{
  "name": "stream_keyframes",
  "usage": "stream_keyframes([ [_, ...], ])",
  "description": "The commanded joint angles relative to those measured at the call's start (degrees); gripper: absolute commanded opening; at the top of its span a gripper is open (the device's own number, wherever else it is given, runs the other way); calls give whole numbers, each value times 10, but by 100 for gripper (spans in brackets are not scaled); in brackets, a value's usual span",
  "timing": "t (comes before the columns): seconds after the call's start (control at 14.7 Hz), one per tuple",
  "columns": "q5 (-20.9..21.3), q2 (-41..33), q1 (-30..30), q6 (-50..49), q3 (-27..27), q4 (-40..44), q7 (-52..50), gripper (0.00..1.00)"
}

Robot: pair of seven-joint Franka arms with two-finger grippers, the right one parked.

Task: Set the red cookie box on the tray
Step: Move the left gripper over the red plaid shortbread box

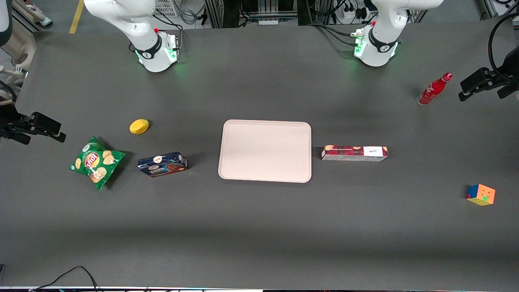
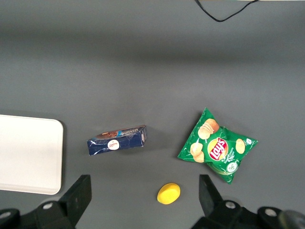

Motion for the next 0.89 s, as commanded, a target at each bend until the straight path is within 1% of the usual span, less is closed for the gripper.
stream_keyframes([
  [0.0,1,-1,3,-11,-1,3,12,100],
  [0.27,-3,17,2,-4,-2,3,11,100],
  [0.55,-3,34,-20,-4,-9,1,20,100],
  [0.82,-4,69,-26,29,-13,1,143,100],
])
